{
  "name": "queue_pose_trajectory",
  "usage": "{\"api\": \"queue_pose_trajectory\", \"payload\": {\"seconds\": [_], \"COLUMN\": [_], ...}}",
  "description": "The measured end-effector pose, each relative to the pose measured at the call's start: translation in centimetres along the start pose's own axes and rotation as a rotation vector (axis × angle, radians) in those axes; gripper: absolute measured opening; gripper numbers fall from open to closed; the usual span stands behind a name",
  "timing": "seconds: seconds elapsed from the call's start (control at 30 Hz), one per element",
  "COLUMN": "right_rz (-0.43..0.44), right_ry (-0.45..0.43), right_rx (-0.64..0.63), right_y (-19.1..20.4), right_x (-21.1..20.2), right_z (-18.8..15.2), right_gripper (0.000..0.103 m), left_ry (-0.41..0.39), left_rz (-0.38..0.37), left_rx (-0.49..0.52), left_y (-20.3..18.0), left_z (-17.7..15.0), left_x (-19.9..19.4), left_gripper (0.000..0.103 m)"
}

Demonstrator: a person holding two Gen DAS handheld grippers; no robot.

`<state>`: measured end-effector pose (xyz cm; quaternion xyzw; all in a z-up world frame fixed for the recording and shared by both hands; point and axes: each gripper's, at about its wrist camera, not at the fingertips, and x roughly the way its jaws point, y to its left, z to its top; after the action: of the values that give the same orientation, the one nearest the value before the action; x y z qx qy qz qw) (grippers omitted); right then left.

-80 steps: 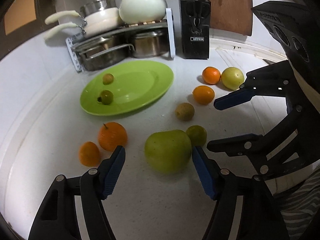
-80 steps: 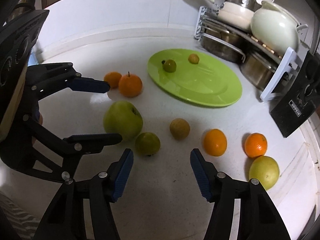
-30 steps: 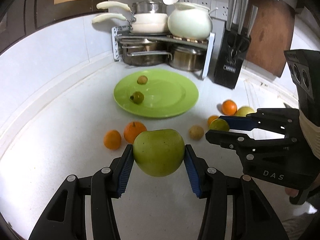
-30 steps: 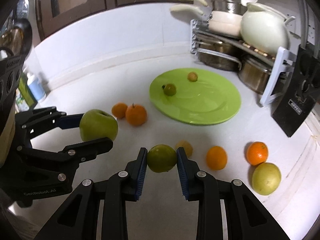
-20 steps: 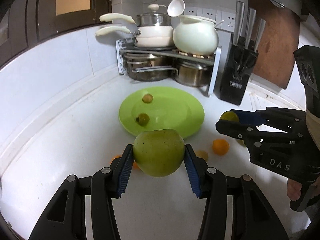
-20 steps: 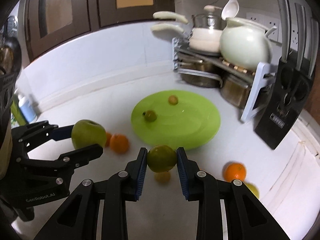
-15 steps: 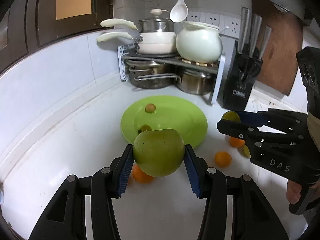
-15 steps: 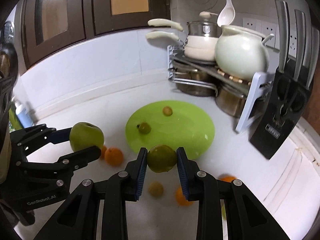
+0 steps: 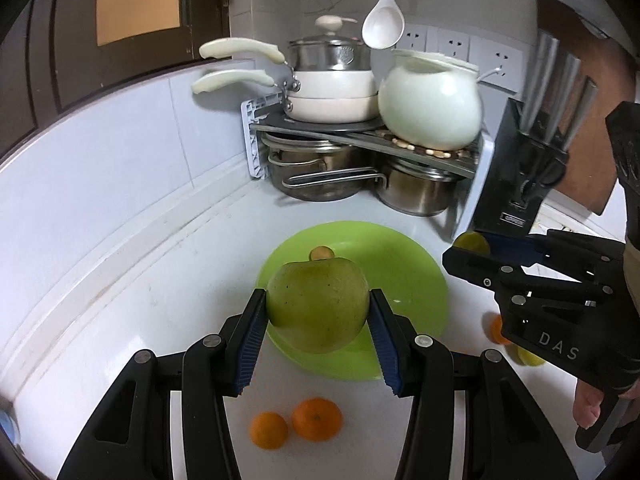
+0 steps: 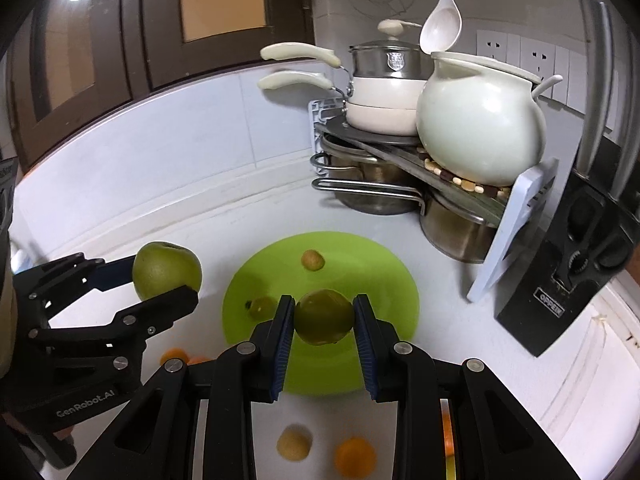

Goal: Organize fruits
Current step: 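Carry the apple and green fruit onto the green plate and open both tools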

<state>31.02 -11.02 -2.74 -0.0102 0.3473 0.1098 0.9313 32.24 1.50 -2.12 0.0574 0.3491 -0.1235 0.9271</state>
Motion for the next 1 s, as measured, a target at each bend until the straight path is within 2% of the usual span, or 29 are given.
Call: {"api": "queue_pose_trajectory", "payload": {"seconds": [0.3, 0.6, 1.0], "right_rz": [-0.039, -0.052, -0.085], "right_ry": [0.049, 0.138, 0.221], "right_rx": [0.011, 0.049, 0.042], "right_y": [-0.6, -1.9, -2.3], "right_x": [4.2, 8.8, 12.6], "right_z": [1.7, 2.4, 2.4], "right_gripper": [0.031, 0.031, 0.031], "left_ry": [0.073, 0.192, 0.285], "left_rz": [-0.021, -0.039, -0.049], "left_rx": [-0.013, -0.051, -0.003], "left_y": [0.6, 2.0, 1.7], "left_z": [2.0, 2.9, 2.8], "left_x": [4.4, 10.0, 14.5], "left_gripper": [0.049, 0.049, 0.049]}}
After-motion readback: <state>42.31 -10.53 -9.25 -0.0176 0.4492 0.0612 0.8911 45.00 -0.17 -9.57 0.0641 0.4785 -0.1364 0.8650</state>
